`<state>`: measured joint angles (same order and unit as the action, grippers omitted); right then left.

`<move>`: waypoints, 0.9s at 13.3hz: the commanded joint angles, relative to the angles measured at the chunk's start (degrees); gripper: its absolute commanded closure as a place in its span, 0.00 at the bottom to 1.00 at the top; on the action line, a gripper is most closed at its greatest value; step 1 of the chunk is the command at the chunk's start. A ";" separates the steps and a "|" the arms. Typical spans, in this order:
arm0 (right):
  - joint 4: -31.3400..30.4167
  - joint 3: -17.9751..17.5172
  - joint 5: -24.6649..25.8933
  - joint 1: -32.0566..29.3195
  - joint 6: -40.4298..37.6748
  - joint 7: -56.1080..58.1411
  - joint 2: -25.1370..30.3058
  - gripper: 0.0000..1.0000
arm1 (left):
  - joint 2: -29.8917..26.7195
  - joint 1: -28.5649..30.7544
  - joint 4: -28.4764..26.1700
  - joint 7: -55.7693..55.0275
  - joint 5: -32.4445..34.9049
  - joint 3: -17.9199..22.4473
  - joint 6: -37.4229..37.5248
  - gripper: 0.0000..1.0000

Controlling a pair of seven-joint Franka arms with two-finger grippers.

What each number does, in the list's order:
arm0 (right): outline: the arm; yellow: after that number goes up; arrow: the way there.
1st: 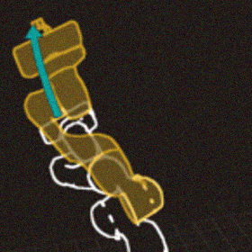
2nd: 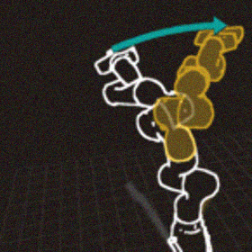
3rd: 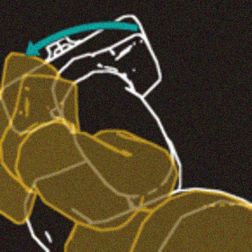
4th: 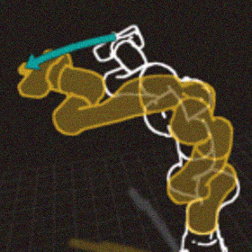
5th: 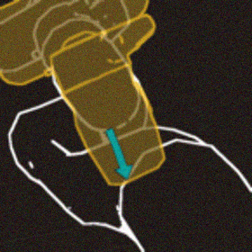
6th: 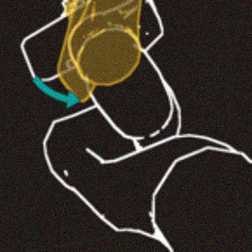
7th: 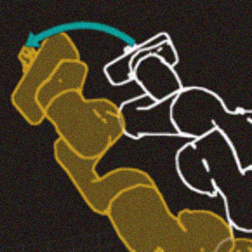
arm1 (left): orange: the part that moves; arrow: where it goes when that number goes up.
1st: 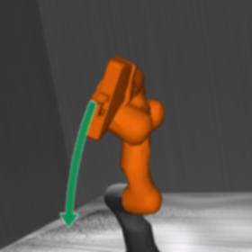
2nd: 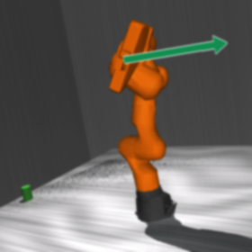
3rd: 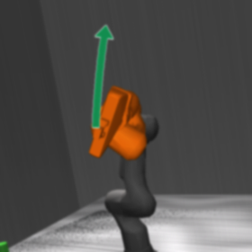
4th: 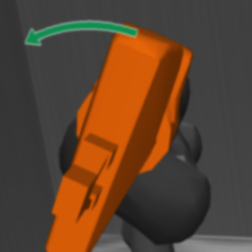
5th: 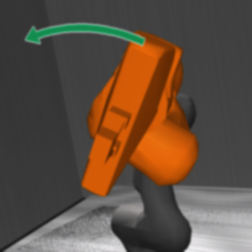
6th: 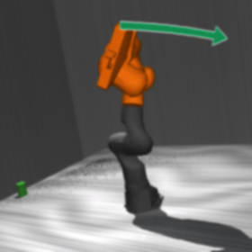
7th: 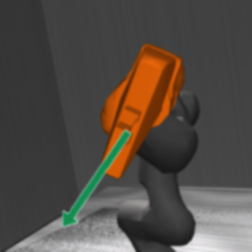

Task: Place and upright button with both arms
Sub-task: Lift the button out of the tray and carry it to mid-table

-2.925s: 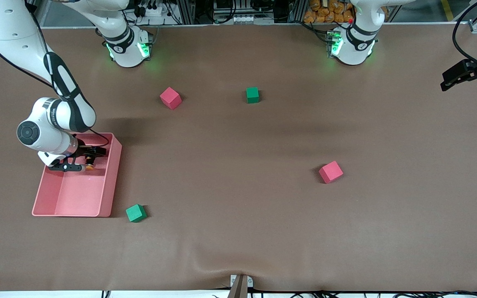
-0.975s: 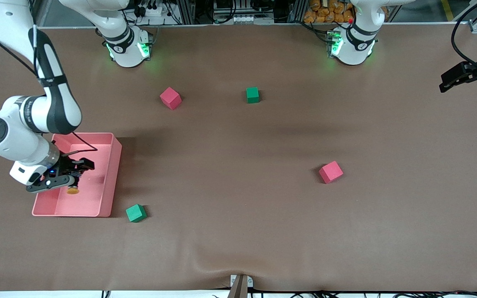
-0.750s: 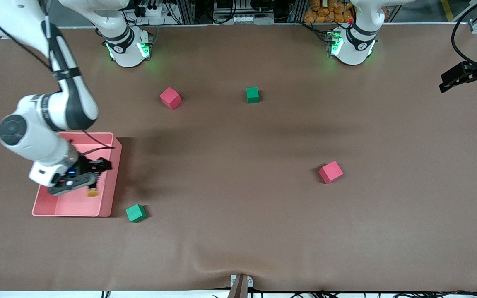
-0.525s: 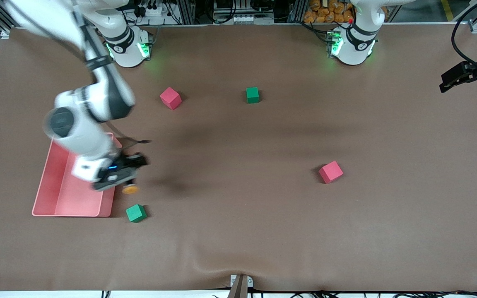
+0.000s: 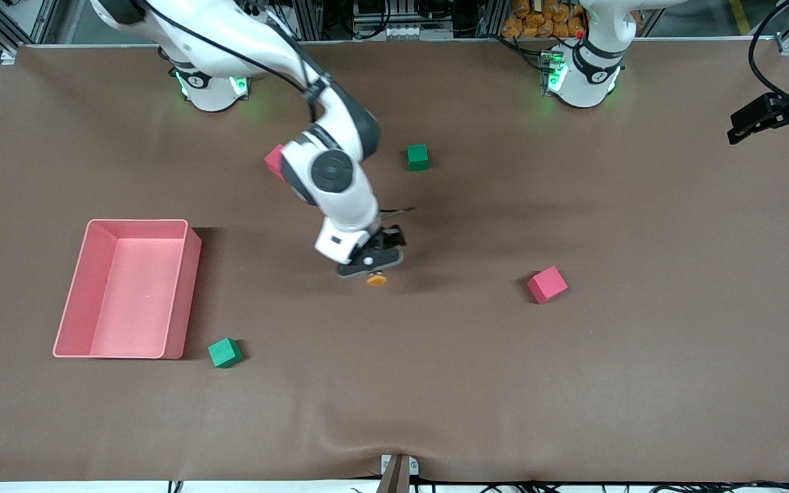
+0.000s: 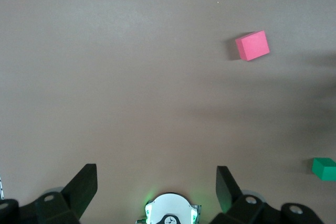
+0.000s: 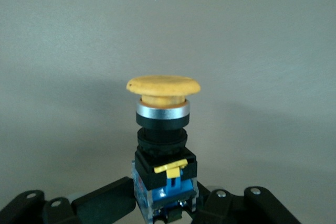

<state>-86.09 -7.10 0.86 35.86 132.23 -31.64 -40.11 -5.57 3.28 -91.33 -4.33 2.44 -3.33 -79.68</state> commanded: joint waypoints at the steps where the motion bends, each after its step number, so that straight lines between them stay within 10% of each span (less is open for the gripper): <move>1: 11.70 1.30 1.42 4.12 -1.71 -8.77 -9.00 1.00 | -0.50 0.59 0.36 0.29 -0.69 -0.18 0.84 0.00; 7: 15.15 5.87 1.42 9.93 -1.37 -18.46 -15.70 0.98 | 1.17 0.50 -0.34 0.29 -0.86 -0.27 0.76 0.00; 10: 15.34 5.79 1.42 9.41 -1.45 -18.37 -15.27 0.00 | 3.63 0.15 -0.95 0.20 -0.86 -0.71 0.76 0.00; 12: 15.42 5.70 1.25 9.41 -1.98 -18.28 -12.99 0.00 | 6.17 -0.11 -0.95 0.29 -2.35 -0.88 0.58 0.00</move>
<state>-72.10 -1.37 1.14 45.38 131.77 -48.81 -54.48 -1.57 3.09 -92.62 -4.33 2.10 -3.82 -79.56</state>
